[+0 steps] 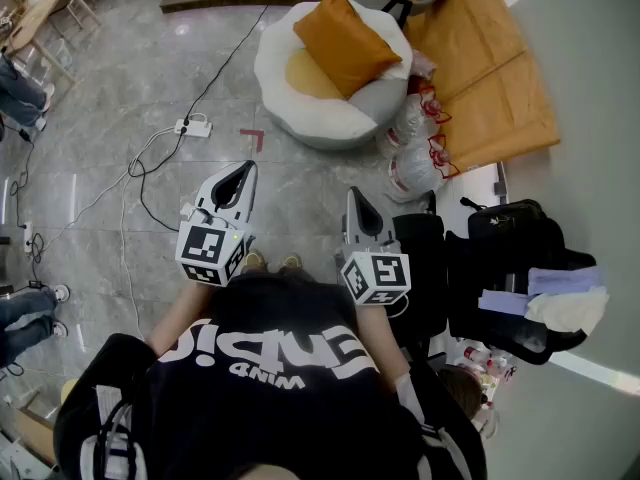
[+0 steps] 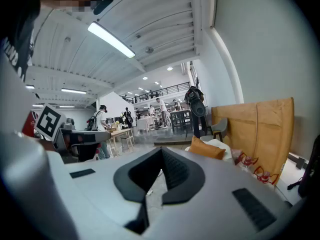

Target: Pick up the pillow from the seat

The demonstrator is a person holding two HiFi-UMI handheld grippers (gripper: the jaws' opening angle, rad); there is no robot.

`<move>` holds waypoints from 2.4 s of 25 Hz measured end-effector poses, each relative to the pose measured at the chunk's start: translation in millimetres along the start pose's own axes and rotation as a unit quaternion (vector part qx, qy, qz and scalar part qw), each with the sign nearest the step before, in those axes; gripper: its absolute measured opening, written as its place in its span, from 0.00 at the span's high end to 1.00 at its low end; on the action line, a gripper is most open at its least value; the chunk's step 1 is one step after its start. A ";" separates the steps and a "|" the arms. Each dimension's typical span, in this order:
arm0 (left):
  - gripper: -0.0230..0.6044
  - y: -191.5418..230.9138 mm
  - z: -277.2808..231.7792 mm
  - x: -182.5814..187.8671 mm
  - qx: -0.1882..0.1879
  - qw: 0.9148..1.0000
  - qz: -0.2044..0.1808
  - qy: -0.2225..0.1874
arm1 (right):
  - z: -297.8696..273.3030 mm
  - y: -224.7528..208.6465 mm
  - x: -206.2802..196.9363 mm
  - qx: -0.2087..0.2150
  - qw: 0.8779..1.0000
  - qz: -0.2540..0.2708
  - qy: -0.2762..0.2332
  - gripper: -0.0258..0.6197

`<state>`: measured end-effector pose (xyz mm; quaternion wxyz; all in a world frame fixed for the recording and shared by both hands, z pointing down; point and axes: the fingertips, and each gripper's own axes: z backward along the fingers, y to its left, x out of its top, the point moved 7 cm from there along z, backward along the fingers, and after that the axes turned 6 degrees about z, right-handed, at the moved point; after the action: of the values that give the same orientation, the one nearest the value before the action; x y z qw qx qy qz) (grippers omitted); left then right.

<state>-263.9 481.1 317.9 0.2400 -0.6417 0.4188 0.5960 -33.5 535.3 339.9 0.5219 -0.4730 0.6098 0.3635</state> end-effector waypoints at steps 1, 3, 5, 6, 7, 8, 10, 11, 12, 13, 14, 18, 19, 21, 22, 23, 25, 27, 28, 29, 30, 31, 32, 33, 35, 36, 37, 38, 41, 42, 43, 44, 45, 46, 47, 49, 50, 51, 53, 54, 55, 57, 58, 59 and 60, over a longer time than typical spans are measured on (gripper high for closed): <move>0.95 0.3 -0.7 0.4 0.000 1.000 0.000 0.000 | -0.6 -0.8 0.2 -0.001 1.000 0.000 0.000 0.93; 0.95 0.9 -1.9 0.9 0.000 1.000 0.001 0.000 | -1.7 -2.6 0.1 -0.003 1.000 -0.002 0.000 0.93; 0.95 1.5 -2.3 0.9 0.000 1.000 0.001 0.001 | -2.7 -4.1 -0.9 -0.005 1.000 -0.006 0.002 0.93; 0.95 2.0 -2.6 0.9 -0.001 1.000 0.001 0.001 | -3.4 -4.3 -1.2 -0.005 1.000 -0.007 0.003 0.93; 0.95 2.7 -3.2 1.1 -0.001 1.000 0.002 0.001 | -4.3 -4.2 -1.1 -0.005 1.000 -0.007 0.003 0.93; 0.95 3.7 -3.8 1.4 -0.002 1.000 0.002 0.000 | -5.7 -3.5 -0.7 -0.004 1.000 -0.006 0.003 0.93; 0.95 6.7 -4.2 1.9 -0.003 1.000 0.001 0.002 | -8.9 -0.4 -0.1 -0.003 1.000 -0.004 0.005 0.93; 0.95 8.3 -4.2 2.1 -0.004 1.000 0.001 0.003 | -10.4 1.2 0.0 -0.003 1.000 -0.004 0.006 0.93; 0.95 9.7 -4.3 2.4 -0.005 1.000 0.001 0.003 | -11.8 2.6 0.3 -0.003 1.000 -0.003 0.007 0.93; 0.95 10.9 -4.4 2.7 -0.006 1.000 0.001 0.003 | -12.9 3.9 0.8 -0.002 1.000 -0.004 0.006 0.93; 0.95 12.2 -4.3 2.9 -0.007 1.000 0.001 0.004 | -13.6 5.2 1.6 0.000 1.000 -0.004 0.003 0.93; 0.95 23.0 1.0 3.2 -0.011 1.000 0.002 0.003 | -16.8 13.2 3.7 0.000 1.000 -0.004 -0.003 0.93; 0.95 26.5 3.1 2.9 -0.014 1.000 0.003 0.004 | -17.7 15.7 3.6 -0.002 1.000 -0.004 -0.002 0.93; 0.95 32.6 6.6 1.3 -0.024 1.000 0.006 0.008 | -19.2 21.8 3.3 -0.006 1.000 -0.001 0.003 0.93; 0.95 35.1 8.2 0.1 -0.030 0.999 0.010 0.011 | -19.4 25.5 2.7 -0.007 1.000 0.001 0.006 0.93; 0.95 37.3 9.6 -1.5 -0.036 0.999 0.013 0.013 | -19.2 29.6 1.9 -0.007 1.000 0.003 0.009 0.93; 0.95 41.4 10.6 -4.3 -0.043 0.999 0.016 0.017 | -18.8 36.9 -0.5 -0.005 1.000 0.008 0.014 0.93; 0.95 44.7 7.0 -6.0 -0.049 0.999 0.015 0.016 | -18.5 39.8 -3.1 -0.006 1.000 0.010 0.017 0.93; 0.95 45.9 4.9 -6.7 -0.052 0.998 0.015 0.016 | -17.8 40.1 -4.2 -0.009 1.000 0.011 0.019 0.93; 0.95 47.1 3.4 -7.1 -0.055 0.998 0.015 0.016 | -17.2 40.3 -4.9 -0.013 1.000 0.010 0.020 0.93; 0.95 48.6 2.5 -7.2 -0.056 0.998 0.016 0.016 | -17.2 40.1 -5.1 -0.015 1.000 0.010 0.020 0.93; 0.95 50.3 1.4 -6.9 -0.057 0.998 0.016 0.016 | -18.4 39.2 -4.8 -0.017 1.000 0.010 0.019 0.93; 0.95 52.1 -0.6 -6.2 -0.057 0.998 0.017 0.017 | -21.0 37.5 -4.5 -0.018 1.000 0.008 0.019 0.93; 0.95 53.8 -3.7 -5.3 -0.057 0.998 0.016 0.017 | -24.8 35.0 -4.2 -0.018 1.000 0.005 0.018 0.93; 0.95 56.8 -11.3 -3.9 -0.058 0.998 0.014 0.019 | -33.1 30.2 -4.0 -0.019 1.000 0.002 0.017 0.93; 0.95 58.1 -15.1 -3.5 -0.058 0.998 0.013 0.020 | -37.3 28.1 -4.0 -0.019 1.000 0.001 0.017 0.93; 0.95 59.6 -19.4 -2.9 -0.058 0.998 0.011 0.021 | -42.0 26.0 -3.8 -0.018 1.000 0.000 0.016 0.93; 0.95 61.3 -24.2 -2.0 -0.057 0.998 0.010 0.021 | -47.2 23.4 -3.3 -0.017 1.000 0.000 0.015 0.93; 0.95 64.2 -40.8 2.1 -0.056 0.998 0.009 0.021 | -61.1 13.2 -0.1 -0.015 1.000 0.000 0.014 0.93; 0.95 64.4 -46.8 3.7 -0.058 0.998 0.008 0.020 | -65.0 9.0 1.2 -0.015 1.000 -0.001 0.014 0.93; 0.95 64.5 -53.1 5.2 -0.059 0.998 0.008 0.021 | -69.1 4.4 2.3 -0.015 1.000 -0.001 0.014 0.93; 0.95 64.9 -59.7 6.5 -0.060 0.998 0.007 0.022 | -73.6 -0.4 3.2 -0.016 1.000 -0.002 0.015 0.93; 0.95 65.5 -66.1 7.6 -0.061 0.998 0.007 0.023 | -78.1 -5.0 3.7 -0.016 1.000 -0.004 0.016 0.93; 0.95 66.2 -72.1 8.6 -0.062 0.998 0.008 0.025 | -82.6 -9.4 4.3 -0.017 1.000 -0.005 0.018 0.93; 0.95 67.1 -77.9 9.6 -0.062 0.998 0.009 0.026 | -87.3 -13.6 5.1 -0.016 1.000 -0.005 0.019 0.93; 0.95 70.2 -90.0 12.5 -0.061 0.998 0.011 0.028 | -98.7 -21.9 7.8 -0.014 1.000 -0.007 0.019 0.93; 0.95 72.3 -96.8 14.4 -0.061 0.998 0.011 0.029 | -105.6 -26.4 9.6 -0.012 1.000 -0.007 0.019 0.93; 0.95 74.6 -104.3 16.4 -0.060 0.998 0.010 0.029 | -112.9 -31.1 11.4 -0.010 1.000 -0.007 0.019 0.93; 0.95 79.0 -119.8 20.1 -0.058 0.998 0.009 0.029 | -126.9 -41.1 14.8 -0.008 1.000 -0.007 0.018 0.93; 0.95 81.1 -126.8 21.6 -0.058 0.998 0.010 0.030 | -133.3 -45.7 16.1 -0.007 1.000 -0.006 0.018 0.93; 0.95 83.2 -133.2 23.1 -0.057 0.998 0.010 0.031 | -139.3 -50.0 17.3 -0.006 1.000 -0.006 0.018 0.93; 0.95 86.7 -146.0 27.0 -0.054 0.998 0.011 0.032 | -150.8 -59.1 21.1 -0.002 1.000 -0.005 0.018 0.93; 0.95 88.0 -153.2 29.3 -0.052 0.998 0.012 0.032 | -156.5 -64.2 23.8 0.000 1.000 -0.005 0.017 0.93; 0.95 89.1 -160.8 31.6 -0.051 0.998 0.013 0.031 | -161.8 -69.7 26.7 0.002 1.000 -0.004 0.015 0.93; 0.95 89.8 -168.9 33.4 -0.049 0.998 0.014 0.031 | -166.9 -75.6 29.4 0.004 1.000 -0.002 0.014 0.93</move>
<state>-244.7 288.4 332.2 0.1868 -0.6654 0.4050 0.5986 -10.3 351.3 346.8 0.5162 -0.4773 0.6173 0.3533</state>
